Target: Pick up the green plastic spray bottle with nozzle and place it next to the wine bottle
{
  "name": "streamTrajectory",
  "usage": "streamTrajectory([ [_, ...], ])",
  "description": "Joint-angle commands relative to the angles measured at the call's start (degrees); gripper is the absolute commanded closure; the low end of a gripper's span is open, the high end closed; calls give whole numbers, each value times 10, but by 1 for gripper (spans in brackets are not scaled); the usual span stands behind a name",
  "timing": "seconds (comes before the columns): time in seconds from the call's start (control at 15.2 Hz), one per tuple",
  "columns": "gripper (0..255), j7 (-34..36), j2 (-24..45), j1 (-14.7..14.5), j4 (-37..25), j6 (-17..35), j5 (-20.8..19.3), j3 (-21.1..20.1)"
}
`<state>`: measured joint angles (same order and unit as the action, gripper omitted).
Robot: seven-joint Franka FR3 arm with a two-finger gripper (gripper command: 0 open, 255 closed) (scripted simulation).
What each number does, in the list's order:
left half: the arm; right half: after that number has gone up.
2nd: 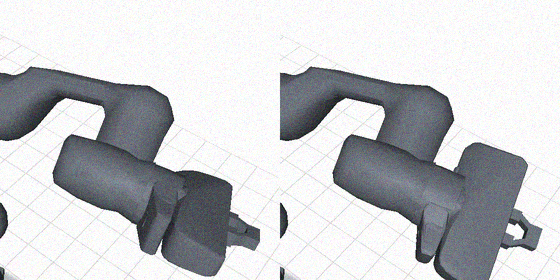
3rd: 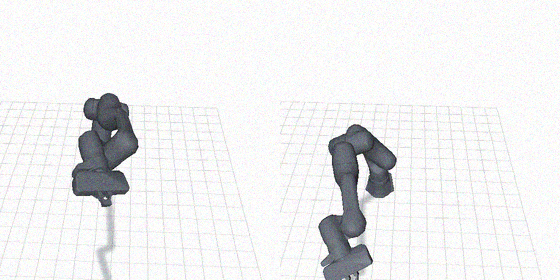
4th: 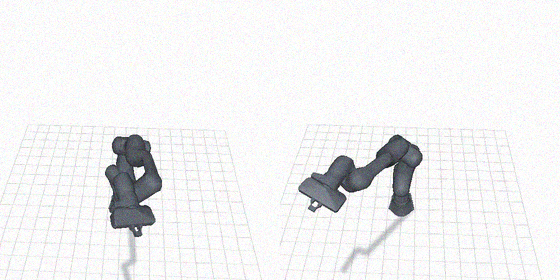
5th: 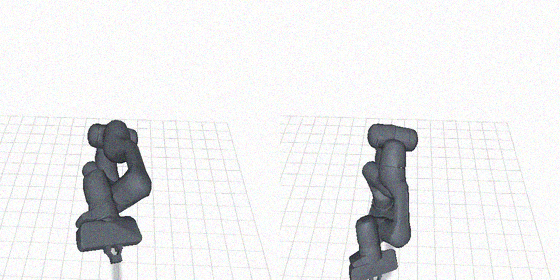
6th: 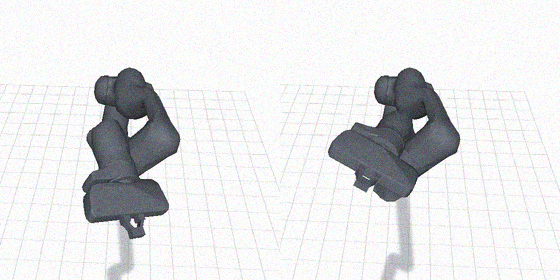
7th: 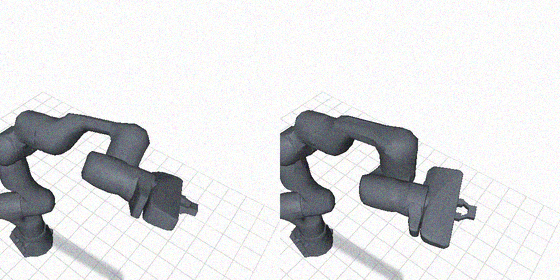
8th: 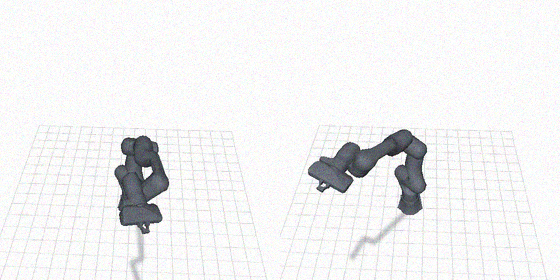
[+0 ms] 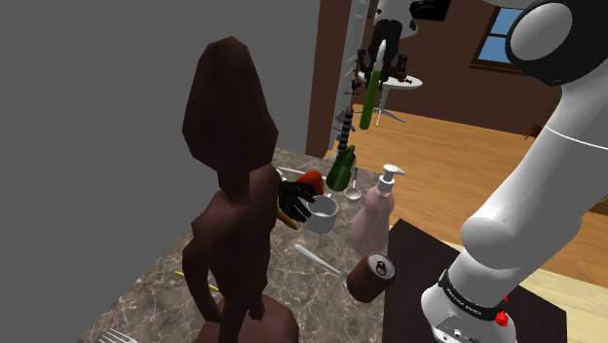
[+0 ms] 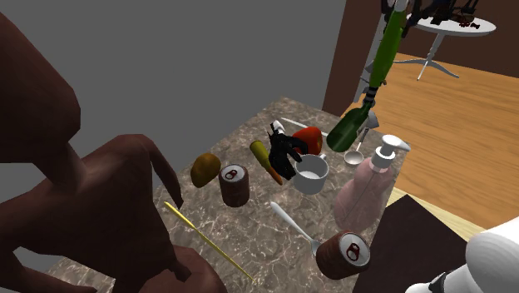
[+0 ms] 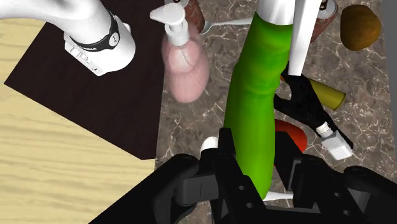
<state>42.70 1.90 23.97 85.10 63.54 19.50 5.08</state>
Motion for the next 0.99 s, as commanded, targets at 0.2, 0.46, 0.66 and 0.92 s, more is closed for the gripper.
streamTrajectory([
  [0.2,255,-72,26,37,-38,-33,-24,33],
  [0.46,255,-123,61,66,-86,-60,-38,55],
  [0.66,255,-128,51,64,-49,-33,-43,55],
  [0.92,255,-135,41,61,-4,1,-48,54],
])
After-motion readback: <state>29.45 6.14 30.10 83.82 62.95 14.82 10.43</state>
